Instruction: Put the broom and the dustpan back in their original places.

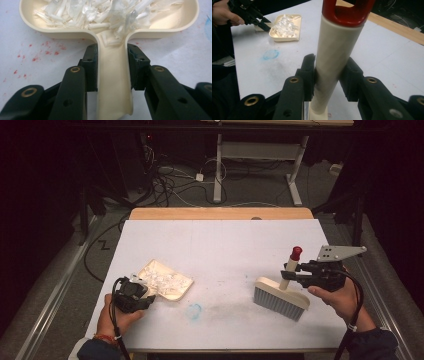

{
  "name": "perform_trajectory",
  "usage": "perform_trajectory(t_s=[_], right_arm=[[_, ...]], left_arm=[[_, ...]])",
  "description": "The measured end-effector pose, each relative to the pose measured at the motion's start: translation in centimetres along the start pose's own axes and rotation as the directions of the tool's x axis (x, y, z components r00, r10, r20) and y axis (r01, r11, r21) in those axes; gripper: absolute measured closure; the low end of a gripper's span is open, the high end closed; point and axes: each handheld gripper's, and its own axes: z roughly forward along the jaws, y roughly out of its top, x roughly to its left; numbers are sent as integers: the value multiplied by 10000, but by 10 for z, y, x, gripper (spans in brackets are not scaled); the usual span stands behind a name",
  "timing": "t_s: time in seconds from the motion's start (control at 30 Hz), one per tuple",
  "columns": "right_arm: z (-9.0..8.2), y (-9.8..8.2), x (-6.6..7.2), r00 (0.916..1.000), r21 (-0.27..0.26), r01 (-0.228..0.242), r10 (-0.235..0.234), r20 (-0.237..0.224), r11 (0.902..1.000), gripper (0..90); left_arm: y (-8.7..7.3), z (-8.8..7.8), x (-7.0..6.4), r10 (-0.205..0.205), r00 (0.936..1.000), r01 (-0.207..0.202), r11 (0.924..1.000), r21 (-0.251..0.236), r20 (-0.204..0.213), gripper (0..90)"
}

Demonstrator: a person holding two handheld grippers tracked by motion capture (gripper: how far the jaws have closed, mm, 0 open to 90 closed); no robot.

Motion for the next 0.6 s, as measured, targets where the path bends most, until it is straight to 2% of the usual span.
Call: perform_trajectory(t_s=[0.17,0.33,0.6], right_arm=[[7,3,-10,9995,-15,-166,166,279,9999,663],[17,4,-17,9958,4,-409,407,821,9992,644],[29,5,-27,9934,47,-656,649,944,9978,633]], left_arm=[[5,3,2,-142,9999,142,9999,-2,-97,629],[8,7,2,-244,9995,244,9997,-26,-188,629],[9,10,2,-325,9993,325,9995,8,-206,629]])
